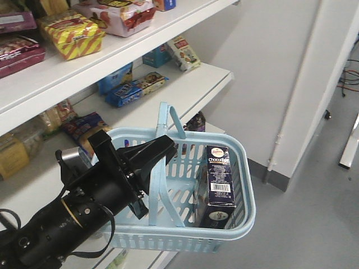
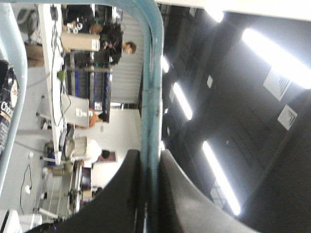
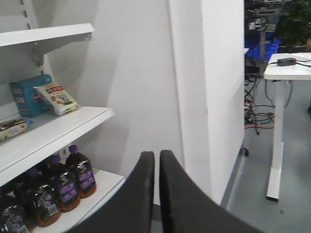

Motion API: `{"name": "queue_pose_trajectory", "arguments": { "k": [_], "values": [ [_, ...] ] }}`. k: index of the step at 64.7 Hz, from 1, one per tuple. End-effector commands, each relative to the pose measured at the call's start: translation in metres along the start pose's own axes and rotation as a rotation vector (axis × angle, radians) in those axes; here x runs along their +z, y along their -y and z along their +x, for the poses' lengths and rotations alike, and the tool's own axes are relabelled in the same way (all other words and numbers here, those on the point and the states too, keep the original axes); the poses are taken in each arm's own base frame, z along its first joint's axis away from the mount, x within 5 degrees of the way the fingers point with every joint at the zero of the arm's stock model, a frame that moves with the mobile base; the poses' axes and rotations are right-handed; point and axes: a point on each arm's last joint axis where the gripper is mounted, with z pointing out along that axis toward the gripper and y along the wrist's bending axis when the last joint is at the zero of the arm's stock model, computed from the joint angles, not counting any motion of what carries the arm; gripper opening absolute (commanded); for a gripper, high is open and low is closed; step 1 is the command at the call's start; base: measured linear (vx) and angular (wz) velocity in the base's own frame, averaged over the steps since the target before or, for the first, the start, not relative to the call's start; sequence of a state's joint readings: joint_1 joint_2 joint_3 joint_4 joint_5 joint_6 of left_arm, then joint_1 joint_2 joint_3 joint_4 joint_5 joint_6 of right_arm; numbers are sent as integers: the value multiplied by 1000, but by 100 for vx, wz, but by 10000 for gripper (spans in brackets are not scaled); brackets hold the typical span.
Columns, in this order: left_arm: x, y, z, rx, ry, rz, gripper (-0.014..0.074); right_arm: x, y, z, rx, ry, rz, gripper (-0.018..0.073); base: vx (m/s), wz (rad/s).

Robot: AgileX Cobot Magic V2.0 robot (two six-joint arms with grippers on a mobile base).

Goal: Left arm holds basket, right arm returns cookies
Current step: 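Hold the basket with the left gripper while driving up to the snack shelf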

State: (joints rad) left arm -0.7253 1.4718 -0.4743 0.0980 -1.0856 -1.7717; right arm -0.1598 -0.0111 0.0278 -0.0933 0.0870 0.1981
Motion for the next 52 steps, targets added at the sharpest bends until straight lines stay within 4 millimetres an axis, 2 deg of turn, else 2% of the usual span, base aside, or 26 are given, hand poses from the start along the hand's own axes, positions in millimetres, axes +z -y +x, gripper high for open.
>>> {"name": "queue_pose_trajectory", "arguments": {
  "k": [1,52],
  "values": [
    [-3,43,7,1,-60,351,0,1,-1,0,-17,42,-11,-6,4,43],
    [-3,43,7,1,-60,351,0,1,-1,0,-17,42,-11,-6,0,38]
  ]
}}
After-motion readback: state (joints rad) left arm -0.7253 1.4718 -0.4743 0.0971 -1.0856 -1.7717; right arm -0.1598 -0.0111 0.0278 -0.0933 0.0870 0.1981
